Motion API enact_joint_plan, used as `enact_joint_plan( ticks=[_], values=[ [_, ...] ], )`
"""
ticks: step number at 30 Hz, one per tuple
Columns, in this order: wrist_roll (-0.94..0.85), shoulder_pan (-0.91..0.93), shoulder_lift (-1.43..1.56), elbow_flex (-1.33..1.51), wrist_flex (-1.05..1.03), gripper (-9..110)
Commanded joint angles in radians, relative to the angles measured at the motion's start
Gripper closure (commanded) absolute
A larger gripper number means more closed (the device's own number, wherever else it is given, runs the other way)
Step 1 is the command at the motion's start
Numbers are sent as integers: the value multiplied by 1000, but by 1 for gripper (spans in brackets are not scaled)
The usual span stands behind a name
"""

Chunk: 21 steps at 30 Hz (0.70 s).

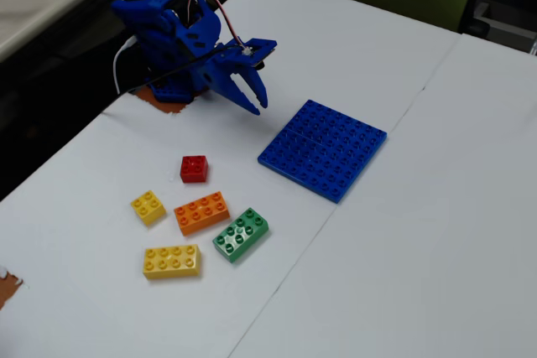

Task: Pick up the 2x2 yellow block and go up the 8x8 blue block.

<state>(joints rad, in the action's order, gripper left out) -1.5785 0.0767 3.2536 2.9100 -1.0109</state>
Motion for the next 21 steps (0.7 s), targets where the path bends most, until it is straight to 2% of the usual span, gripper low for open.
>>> enact_joint_plan(
  ticks=[1, 5, 9, 13, 18, 21],
  values=[
    [11, 15, -150, -202, -95, 95],
    [5, 89, -434, -448, -239, 95],
    [-49, 198, -683, -603, -279, 95],
    [-322, 351, -900, -762, -354, 92],
    [-772, 572, -1126, -982, -446, 87],
    [-885, 663, -1212, -1046, -433, 84]
  ],
)
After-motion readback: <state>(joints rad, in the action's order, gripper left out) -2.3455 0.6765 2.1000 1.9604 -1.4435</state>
